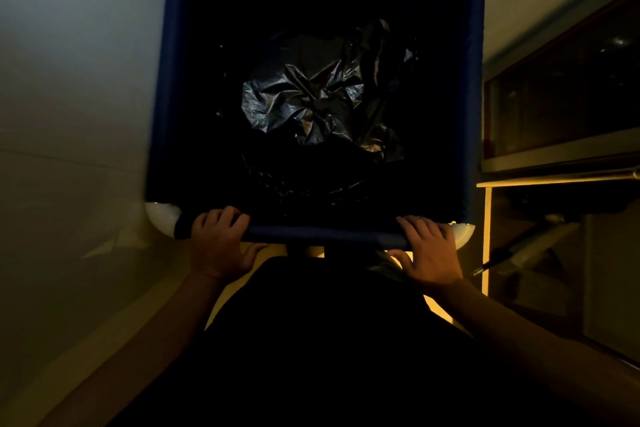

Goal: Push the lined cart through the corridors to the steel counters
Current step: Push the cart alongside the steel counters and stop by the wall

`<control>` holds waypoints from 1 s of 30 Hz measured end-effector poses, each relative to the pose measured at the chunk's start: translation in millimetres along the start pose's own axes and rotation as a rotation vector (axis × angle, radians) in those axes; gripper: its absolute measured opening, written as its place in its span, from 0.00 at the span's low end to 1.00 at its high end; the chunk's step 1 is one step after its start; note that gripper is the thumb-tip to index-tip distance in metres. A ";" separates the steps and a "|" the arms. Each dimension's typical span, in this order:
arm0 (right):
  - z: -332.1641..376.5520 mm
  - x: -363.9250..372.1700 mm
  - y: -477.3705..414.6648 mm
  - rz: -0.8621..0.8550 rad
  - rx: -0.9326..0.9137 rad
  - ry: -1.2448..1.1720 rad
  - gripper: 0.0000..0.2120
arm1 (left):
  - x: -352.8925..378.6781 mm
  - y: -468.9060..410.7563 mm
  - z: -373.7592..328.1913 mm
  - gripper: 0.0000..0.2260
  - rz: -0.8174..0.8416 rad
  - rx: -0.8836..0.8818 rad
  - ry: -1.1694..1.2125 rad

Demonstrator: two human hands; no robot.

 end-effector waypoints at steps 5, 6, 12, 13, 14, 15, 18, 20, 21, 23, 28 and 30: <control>3.0 0.1 2.9 -0.039 0.015 0.004 0.36 | -1.8 0.3 -0.1 0.26 -0.001 0.012 0.001; 3.5 -0.3 3.8 -0.045 0.014 -0.004 0.36 | -1.5 0.6 -0.6 0.26 0.000 0.013 0.003; 5.0 -1.6 4.9 -0.048 0.033 -0.003 0.37 | 0.0 -0.6 -0.5 0.26 -0.004 0.029 -0.022; 4.6 -1.0 4.8 -0.050 0.035 0.007 0.37 | 0.1 -0.5 -0.4 0.26 0.002 0.030 -0.021; 4.6 -1.2 4.7 -0.047 0.042 0.015 0.36 | -0.3 -0.7 -0.5 0.26 0.006 0.031 -0.017; 4.4 -1.0 4.6 -0.049 0.045 0.018 0.36 | -0.1 -0.5 -0.6 0.25 0.000 0.032 -0.011; 4.7 -1.7 4.6 -0.046 0.047 0.024 0.36 | 0.1 0.6 -0.3 0.24 -0.009 0.033 -0.010; 5.8 -3.5 6.0 -0.047 0.046 0.031 0.36 | -0.1 1.5 -1.3 0.24 -0.011 0.045 -0.022; 6.0 -3.8 6.6 -0.053 0.047 0.035 0.36 | -0.2 1.7 -1.5 0.24 -0.014 0.047 -0.021; 6.6 -4.7 7.5 -0.054 0.059 0.037 0.35 | -2.2 1.6 -2.4 0.24 -0.014 0.042 -0.016; 9.7 -6.8 13.4 -0.059 0.069 -0.005 0.35 | -11.7 3.5 -7.4 0.26 -0.021 0.031 0.024; 10.8 -6.3 15.3 -0.061 0.081 -0.053 0.33 | -17.2 2.5 -8.7 0.29 0.013 0.008 0.028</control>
Point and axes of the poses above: each hand's wrist, its own y-axis away from the middle knuckle, its own x-axis out of the palm, z = x × y, the point moved 3 cm from there along -y, towards the middle knuckle, and after that the axes turned 12 degrees about x, right-handed, at the moved point
